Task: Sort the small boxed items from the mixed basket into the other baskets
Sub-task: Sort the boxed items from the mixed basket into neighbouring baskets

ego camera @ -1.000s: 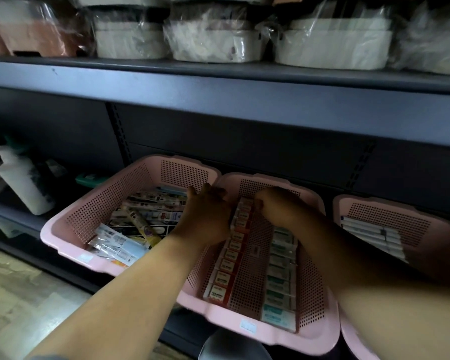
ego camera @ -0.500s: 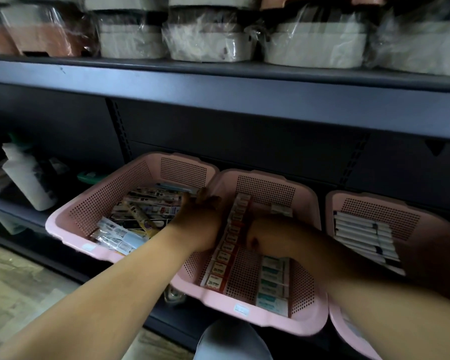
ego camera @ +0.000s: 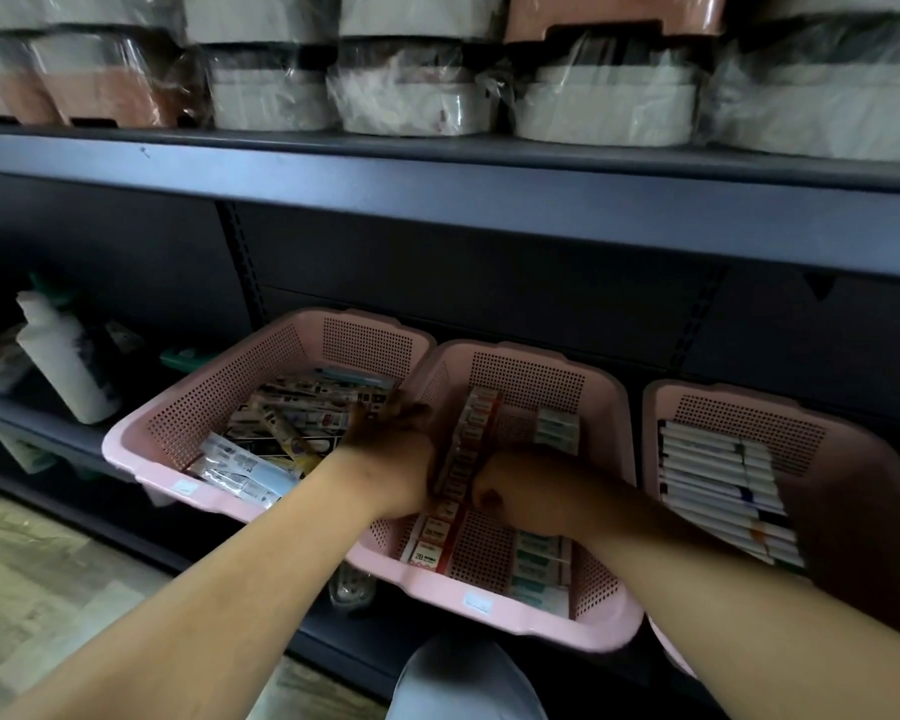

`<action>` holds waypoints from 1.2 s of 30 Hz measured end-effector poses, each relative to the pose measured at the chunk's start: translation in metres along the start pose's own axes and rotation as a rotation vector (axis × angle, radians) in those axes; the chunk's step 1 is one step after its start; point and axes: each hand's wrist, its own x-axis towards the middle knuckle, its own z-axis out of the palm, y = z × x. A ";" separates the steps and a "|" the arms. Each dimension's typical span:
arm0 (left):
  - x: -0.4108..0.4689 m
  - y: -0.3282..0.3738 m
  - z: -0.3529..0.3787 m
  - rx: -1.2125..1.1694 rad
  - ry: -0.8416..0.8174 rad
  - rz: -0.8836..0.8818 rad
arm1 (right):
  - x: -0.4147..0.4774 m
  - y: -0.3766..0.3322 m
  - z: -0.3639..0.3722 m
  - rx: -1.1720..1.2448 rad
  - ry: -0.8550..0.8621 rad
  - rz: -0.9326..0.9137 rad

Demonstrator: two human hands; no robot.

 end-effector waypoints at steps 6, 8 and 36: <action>-0.001 0.000 0.001 0.017 -0.006 -0.002 | 0.005 0.000 0.005 0.016 -0.014 0.024; -0.002 0.001 0.001 0.021 0.002 0.000 | 0.004 -0.001 0.004 0.023 -0.017 0.027; -0.051 -0.126 -0.017 -0.075 -0.018 -0.266 | 0.111 -0.067 -0.059 0.137 0.213 0.004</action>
